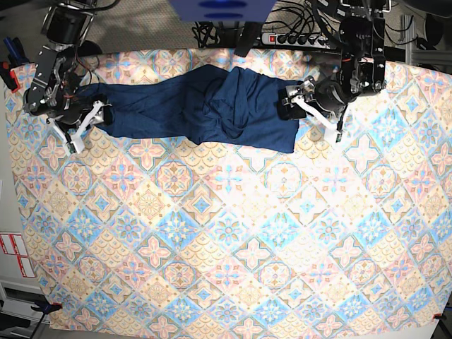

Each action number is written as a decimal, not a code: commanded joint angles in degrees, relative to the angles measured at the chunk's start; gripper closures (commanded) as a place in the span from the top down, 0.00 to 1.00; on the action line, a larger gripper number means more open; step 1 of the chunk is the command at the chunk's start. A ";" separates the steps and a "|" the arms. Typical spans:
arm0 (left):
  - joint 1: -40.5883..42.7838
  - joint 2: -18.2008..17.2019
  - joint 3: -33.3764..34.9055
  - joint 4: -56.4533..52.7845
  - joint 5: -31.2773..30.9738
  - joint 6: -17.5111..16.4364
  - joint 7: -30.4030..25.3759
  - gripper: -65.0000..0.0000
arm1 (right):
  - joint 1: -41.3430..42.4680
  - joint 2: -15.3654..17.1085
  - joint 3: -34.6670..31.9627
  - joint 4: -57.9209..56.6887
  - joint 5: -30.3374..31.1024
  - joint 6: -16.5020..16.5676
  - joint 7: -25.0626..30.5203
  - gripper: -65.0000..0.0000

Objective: Fold the T-shirt properly
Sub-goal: 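Move both grippers to the two ends of the folded shirt, then close both grippers on the shirt's ends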

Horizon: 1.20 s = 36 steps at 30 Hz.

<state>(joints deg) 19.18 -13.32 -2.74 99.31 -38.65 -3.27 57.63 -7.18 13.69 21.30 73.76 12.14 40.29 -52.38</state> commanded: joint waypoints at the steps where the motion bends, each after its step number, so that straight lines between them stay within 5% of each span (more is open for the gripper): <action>1: -0.15 -0.26 -0.11 1.04 -0.69 -0.20 -0.53 0.68 | -0.34 0.06 -0.42 -0.92 -1.46 -0.29 -2.43 0.59; 7: -0.15 -0.26 -0.11 1.04 -0.69 -0.20 -0.53 0.68 | -0.69 -0.02 -0.68 -0.83 -0.49 -0.29 -3.22 0.59; 18: -0.15 -0.17 -0.11 1.04 -0.69 -0.20 -0.53 0.68 | -0.86 -0.02 -1.83 -0.04 11.73 -0.29 -11.58 0.54; 36: -0.15 -0.08 -0.11 1.04 -0.69 -0.20 -0.53 0.68 | -2.36 1.30 -11.15 2.60 18.41 -0.29 -11.58 0.44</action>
<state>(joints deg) 19.20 -13.17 -2.74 99.31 -38.68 -3.25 57.65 -9.34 14.79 10.39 76.53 31.57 39.86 -61.93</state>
